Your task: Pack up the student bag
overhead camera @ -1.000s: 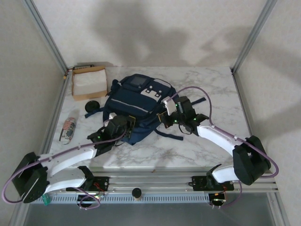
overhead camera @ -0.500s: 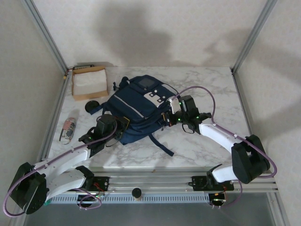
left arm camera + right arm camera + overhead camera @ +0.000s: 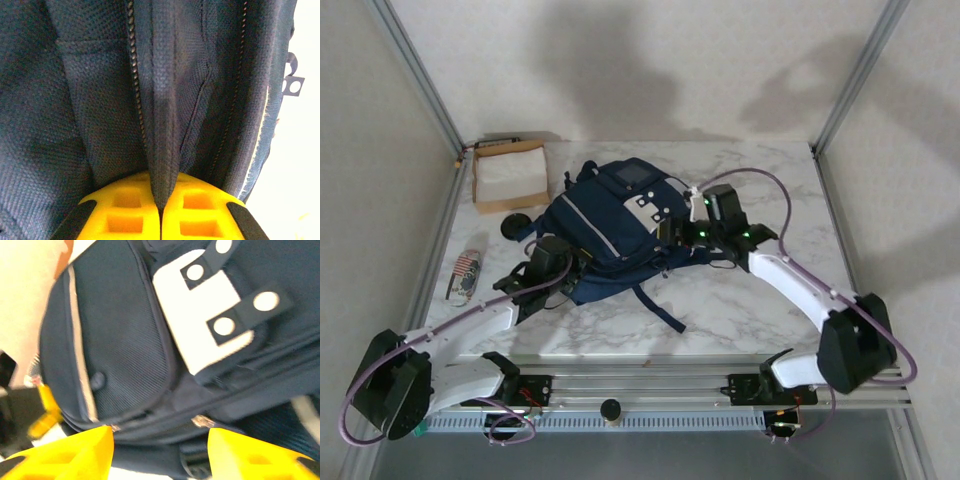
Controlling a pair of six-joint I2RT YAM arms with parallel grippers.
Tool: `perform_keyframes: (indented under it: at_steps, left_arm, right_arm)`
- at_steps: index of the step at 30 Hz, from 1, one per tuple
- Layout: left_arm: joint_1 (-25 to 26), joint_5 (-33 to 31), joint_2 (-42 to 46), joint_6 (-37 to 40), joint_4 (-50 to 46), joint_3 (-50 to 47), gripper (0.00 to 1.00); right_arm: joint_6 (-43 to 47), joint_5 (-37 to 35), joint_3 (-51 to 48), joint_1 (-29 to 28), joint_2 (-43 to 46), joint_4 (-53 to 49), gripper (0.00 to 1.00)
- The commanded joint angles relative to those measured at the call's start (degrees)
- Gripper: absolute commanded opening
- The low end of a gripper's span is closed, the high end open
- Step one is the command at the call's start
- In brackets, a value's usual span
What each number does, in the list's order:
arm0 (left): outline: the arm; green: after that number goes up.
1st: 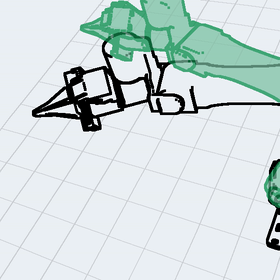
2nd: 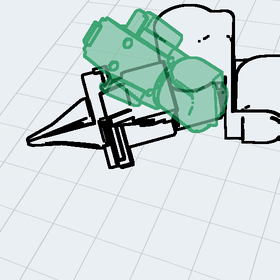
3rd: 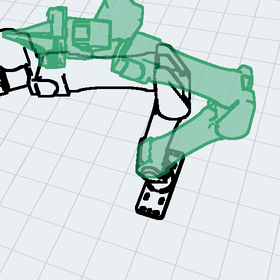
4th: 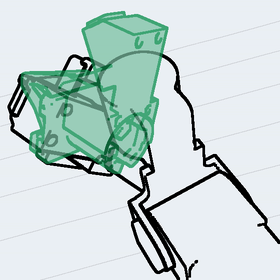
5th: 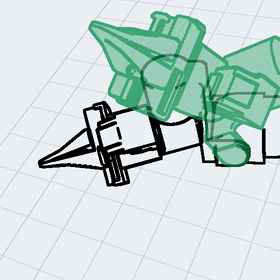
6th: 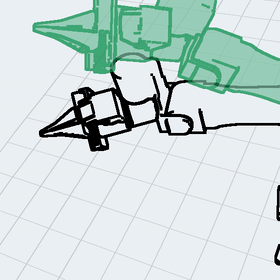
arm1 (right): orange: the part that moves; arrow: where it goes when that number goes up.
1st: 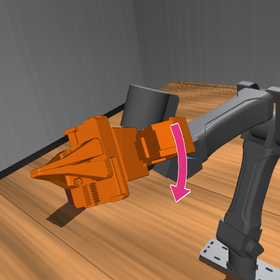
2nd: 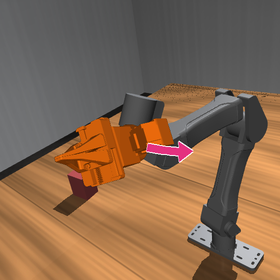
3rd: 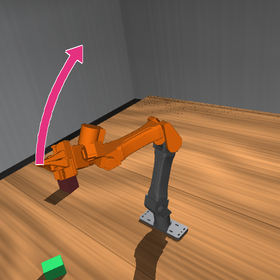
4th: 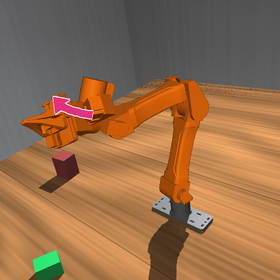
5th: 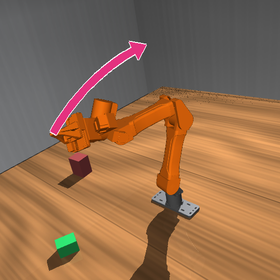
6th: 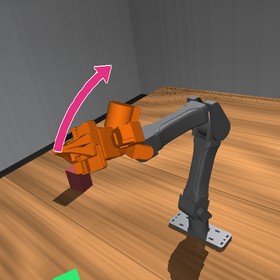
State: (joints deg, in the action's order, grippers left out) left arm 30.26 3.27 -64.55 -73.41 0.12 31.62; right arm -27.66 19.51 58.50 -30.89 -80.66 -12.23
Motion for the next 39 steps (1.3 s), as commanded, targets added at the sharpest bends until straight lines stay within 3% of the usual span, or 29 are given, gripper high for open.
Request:
perform_keyframes:
  at_steps: [1, 8, 17, 22, 25, 27, 30, 34, 39]
  left_arm:
    - [-0.2, -2.0, -0.5, 1.6, 1.2, 2.5, 0.0]
    - [-0.2, -1.7, -1.5, 2.5, 0.6, 3.9, 0.0]
    - [-0.1, -0.5, -2.3, 3.3, 1.0, 4.2, 0.0]
    - [-0.1, -0.3, -2.9, 4.8, -0.5, 5.4, 0.0]
    - [-0.1, -0.7, -3.2, 6.1, -1.9, 6.6, 0.0]
    - [0.0, -1.3, -3.4, 8.1, -3.2, 8.1, 0.0]
    - [0.0, -1.9, -4.1, 12.2, -8.1, 12.3, 0.2]
    - [3.1, -4.2, -2.6, 14.6, -17.8, 17.7, 0.38]
    - [11.1, -7.8, 0.8, 8.8, -23.4, 20.2, 0.46]
  right_arm:
    - [-13.4, 0.6, 1.5, -1.7, -3.7, 2.4, 0.59]
    - [-22.1, -2.5, 3.4, -5.3, -10.5, 4.6, 0.62]
    - [-22.9, -2.7, 7.9, -5.8, -18.4, 7.3, 0.54]
    - [-23.9, -2.2, 7.8, -5.6, -19.0, 10.8, 0.33]
    - [-24.6, -1.6, 6.9, -5.6, -17.0, 12.4, 0.09]
    - [-26.0, -1.2, 5.3, -5.6, -14.3, 14.6, 0.0]
    - [-30.1, 0.5, 3.2, -5.1, -11.1, 18.9, 0.0]
    - [-35.5, 1.0, 2.5, -5.1, -7.6, 21.9, 0.0]
    - [-39.4, 1.6, 3.3, -5.0, -5.7, 22.4, 0.0]
